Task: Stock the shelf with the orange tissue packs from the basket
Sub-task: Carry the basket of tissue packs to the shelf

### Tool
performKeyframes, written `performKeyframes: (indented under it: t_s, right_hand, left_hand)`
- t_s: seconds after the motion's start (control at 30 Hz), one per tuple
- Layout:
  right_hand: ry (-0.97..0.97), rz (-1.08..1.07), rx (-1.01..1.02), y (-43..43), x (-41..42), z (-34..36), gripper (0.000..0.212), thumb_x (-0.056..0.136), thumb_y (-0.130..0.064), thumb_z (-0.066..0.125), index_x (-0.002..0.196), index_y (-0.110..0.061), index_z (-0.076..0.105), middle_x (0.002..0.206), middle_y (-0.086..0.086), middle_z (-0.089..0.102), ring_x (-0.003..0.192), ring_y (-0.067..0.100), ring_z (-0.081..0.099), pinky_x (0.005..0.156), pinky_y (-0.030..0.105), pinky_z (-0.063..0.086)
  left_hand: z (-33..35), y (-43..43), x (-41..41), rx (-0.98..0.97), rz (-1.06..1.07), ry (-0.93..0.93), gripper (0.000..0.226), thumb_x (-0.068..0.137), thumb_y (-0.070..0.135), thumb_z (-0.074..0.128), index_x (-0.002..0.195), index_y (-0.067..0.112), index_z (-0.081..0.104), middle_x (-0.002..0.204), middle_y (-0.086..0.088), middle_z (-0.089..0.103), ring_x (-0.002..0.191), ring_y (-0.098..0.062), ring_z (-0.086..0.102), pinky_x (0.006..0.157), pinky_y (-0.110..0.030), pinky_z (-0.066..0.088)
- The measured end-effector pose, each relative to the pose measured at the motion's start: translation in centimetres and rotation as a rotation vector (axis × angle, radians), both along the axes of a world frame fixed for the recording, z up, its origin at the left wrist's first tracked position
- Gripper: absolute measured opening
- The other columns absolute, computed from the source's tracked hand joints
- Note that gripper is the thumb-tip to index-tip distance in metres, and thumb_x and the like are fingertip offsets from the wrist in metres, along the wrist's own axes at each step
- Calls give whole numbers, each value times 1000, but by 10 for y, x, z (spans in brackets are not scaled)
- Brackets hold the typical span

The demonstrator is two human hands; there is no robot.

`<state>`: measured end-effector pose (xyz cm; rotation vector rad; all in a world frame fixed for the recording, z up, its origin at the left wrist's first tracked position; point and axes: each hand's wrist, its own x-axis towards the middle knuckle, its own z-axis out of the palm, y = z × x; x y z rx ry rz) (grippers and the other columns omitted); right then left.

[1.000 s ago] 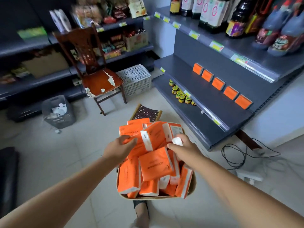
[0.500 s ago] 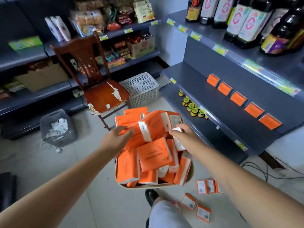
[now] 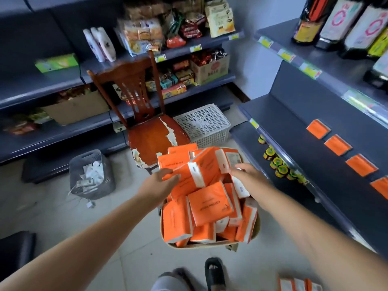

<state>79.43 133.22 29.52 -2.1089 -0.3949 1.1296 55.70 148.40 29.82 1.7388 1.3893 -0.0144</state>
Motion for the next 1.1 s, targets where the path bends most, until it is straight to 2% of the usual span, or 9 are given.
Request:
performKeyframes:
  t_s: [0.1,0.17,0.27,0.47,0.6,0.73,0.87,1.0,1.1]
  right_hand:
    - [43,-33,-4,36,-1,6,69,51,-73,68,113,-45,65,112,-9,66,103,23,65,79,46,63]
    - [45,-67,0,69,-3,6,72,46,-74,67,112,-44,66,113,-10,66,103,22,65,73,42,62]
    - [46,-160,-6,116,-9,1,58,57,-71,71,109,-47,66,116,-14,62,106,20,61,76,48,61]
    - [80,-356,-19,183,-18,3,35,76,-53,74,107,-38,67,114,-7,62,103,24,61,73,50,62]
    - [46,-399,-25,225,-11,4,37,82,-52,70,116,-38,65,117,-7,62,100,19,62,64,30,53]
    - [-2,-384,-5,262,14,5,22,86,-46,64,86,-24,68,89,1,70,78,19,68,52,24,47]
    - [84,-466,67,296,50,-4,21,78,-46,68,89,-29,72,93,7,73,89,30,74,71,44,62]
    - [124,-403,68,331,100,-10,26,83,-41,63,101,-24,70,94,5,72,86,26,72,64,35,56]
    - [122,-335,77,355,143,-15,13,97,-39,61,102,-29,66,97,-4,67,90,16,66,74,35,55]
  left_hand:
    - [0,41,-5,-34,-24,-13,59,92,65,58,140,31,60,127,1,68,112,-25,66,101,-48,55]
    - [-3,80,-8,-38,-65,-27,68,84,76,54,137,33,62,125,4,71,110,-22,68,99,-48,57]
    - [-8,142,-7,-2,-154,-56,78,74,83,50,131,32,65,115,7,73,101,-18,70,92,-45,60]
    - [5,241,8,-7,-275,-46,60,84,71,53,131,36,64,111,6,72,99,-20,68,90,-40,55]
    - [3,295,29,-4,-303,-37,57,93,64,56,141,34,57,123,2,68,109,-24,65,94,-41,52]
    - [4,336,60,38,-407,-18,56,98,60,54,145,30,53,110,4,67,98,-17,65,81,-33,51]
    - [3,368,98,77,-432,-10,53,99,57,55,145,29,52,101,6,65,85,-5,61,66,-24,46]
    - [-2,401,150,48,-392,8,50,98,56,58,141,32,54,111,3,66,88,-6,61,67,-25,45]
    - [-8,423,195,28,-316,43,46,97,54,60,139,33,57,115,1,67,95,-12,64,77,-31,49]
